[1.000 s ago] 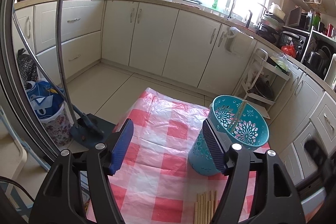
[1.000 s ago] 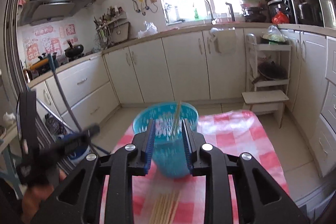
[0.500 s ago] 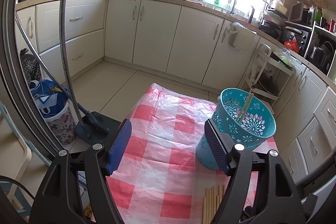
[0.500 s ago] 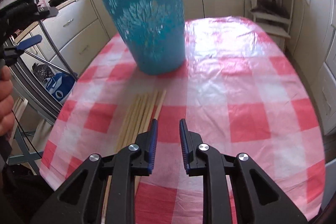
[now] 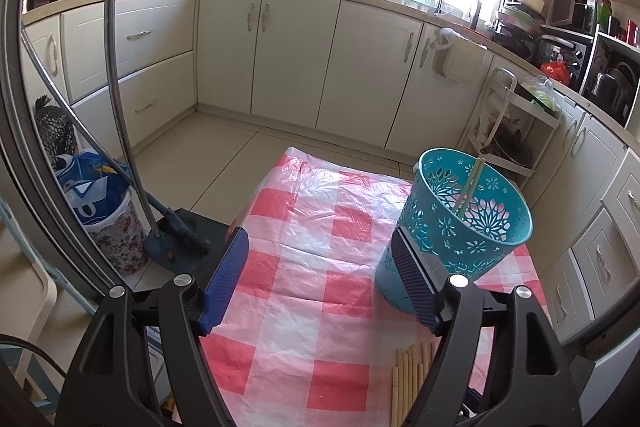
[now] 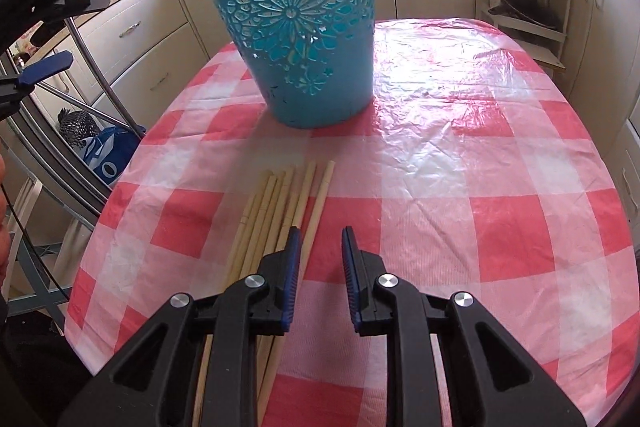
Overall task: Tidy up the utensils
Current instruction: 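Return the left tool to the bundle and grasp another chopstick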
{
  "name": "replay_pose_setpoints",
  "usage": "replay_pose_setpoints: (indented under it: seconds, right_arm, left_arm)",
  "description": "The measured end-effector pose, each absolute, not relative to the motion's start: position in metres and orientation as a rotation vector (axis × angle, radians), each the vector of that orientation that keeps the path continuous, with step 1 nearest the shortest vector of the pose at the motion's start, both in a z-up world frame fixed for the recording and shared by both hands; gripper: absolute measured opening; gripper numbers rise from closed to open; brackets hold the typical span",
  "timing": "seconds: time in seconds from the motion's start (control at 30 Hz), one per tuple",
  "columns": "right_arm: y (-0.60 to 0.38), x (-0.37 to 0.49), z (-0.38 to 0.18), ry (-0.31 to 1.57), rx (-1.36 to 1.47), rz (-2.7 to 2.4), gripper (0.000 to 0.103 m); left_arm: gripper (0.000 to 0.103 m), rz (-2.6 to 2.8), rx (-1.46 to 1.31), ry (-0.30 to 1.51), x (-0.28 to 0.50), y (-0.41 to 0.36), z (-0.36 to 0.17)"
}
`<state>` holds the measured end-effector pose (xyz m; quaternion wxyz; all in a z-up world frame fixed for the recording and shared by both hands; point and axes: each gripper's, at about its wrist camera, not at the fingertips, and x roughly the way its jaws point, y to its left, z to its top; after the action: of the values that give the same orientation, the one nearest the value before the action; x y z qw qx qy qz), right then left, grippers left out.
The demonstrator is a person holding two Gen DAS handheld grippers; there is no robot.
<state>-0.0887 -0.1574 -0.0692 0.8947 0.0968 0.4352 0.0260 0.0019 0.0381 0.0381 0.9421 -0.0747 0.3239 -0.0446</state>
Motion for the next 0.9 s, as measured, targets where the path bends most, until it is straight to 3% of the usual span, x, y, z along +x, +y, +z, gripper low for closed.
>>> replay_pose_setpoints:
  seconds: [0.2, 0.47, 0.9]
  right_arm:
    - [-0.151, -0.076, -0.073, 0.929, 0.123, 0.046, 0.021]
    - [-0.173, -0.070, -0.071, 0.974, 0.087, 0.091, 0.008]
    - [-0.180, -0.074, -0.069, 1.000, 0.104, 0.119, 0.008]
  left_arm:
    - [0.073, -0.117, -0.126, 0.705, -0.002, 0.034, 0.025]
    - [0.073, -0.269, 0.014, 0.971, -0.027, -0.011, -0.053]
    - [0.073, -0.269, 0.129, 1.071, -0.035, -0.032, -0.091]
